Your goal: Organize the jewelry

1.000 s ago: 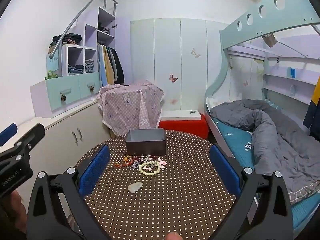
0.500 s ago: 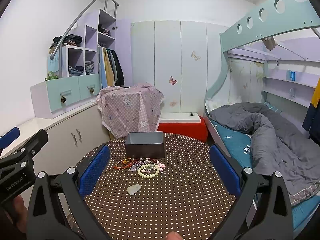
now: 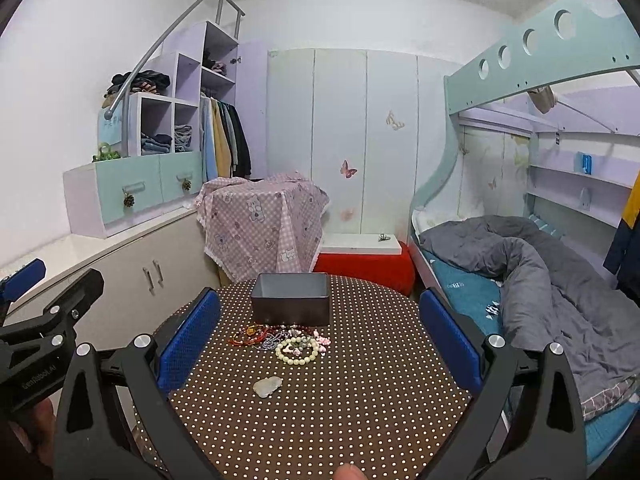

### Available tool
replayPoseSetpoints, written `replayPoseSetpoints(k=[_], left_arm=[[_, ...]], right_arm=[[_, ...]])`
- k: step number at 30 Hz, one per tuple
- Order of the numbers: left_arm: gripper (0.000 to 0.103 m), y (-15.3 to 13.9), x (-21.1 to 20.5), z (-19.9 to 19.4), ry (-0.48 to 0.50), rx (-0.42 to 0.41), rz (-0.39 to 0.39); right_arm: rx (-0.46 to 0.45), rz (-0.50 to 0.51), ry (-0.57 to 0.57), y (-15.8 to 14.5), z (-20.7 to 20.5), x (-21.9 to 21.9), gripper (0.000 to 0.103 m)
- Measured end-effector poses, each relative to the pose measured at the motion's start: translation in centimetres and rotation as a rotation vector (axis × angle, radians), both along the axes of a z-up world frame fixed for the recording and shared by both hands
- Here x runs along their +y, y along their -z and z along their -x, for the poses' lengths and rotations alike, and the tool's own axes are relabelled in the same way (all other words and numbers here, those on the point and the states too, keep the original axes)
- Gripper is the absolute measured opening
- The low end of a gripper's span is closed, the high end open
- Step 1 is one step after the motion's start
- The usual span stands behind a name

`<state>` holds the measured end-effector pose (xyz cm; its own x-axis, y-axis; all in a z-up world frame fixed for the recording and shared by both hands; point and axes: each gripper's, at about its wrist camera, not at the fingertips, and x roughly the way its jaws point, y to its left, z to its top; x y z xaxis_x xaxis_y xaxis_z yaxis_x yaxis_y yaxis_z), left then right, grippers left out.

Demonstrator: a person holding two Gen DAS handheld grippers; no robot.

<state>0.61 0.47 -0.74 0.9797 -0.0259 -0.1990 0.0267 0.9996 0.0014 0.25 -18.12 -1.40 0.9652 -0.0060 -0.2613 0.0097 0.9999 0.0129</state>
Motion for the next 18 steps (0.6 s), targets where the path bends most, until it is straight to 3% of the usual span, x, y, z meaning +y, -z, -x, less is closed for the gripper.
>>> replayPoseSetpoints(k=[8, 12, 18], left_arm=[[0.098, 0.3, 0.4, -2.3, -0.012, 0.048, -0.024], [0.098, 1.2, 0.7, -4.8, -0.033, 0.084, -0.055], [0.098, 6.2, 1.4, -10.2, -0.048, 0.238, -0.066]], right_arm=[[0.018, 0.003, -0.036, 0.1, -2.1, 0.3, 0.095], [0.050, 0.010, -0.063, 0.9, -5.2, 0.2, 0.095], [0.243, 0.002, -0.084, 6.5, -10.9, -0.9, 0.095]])
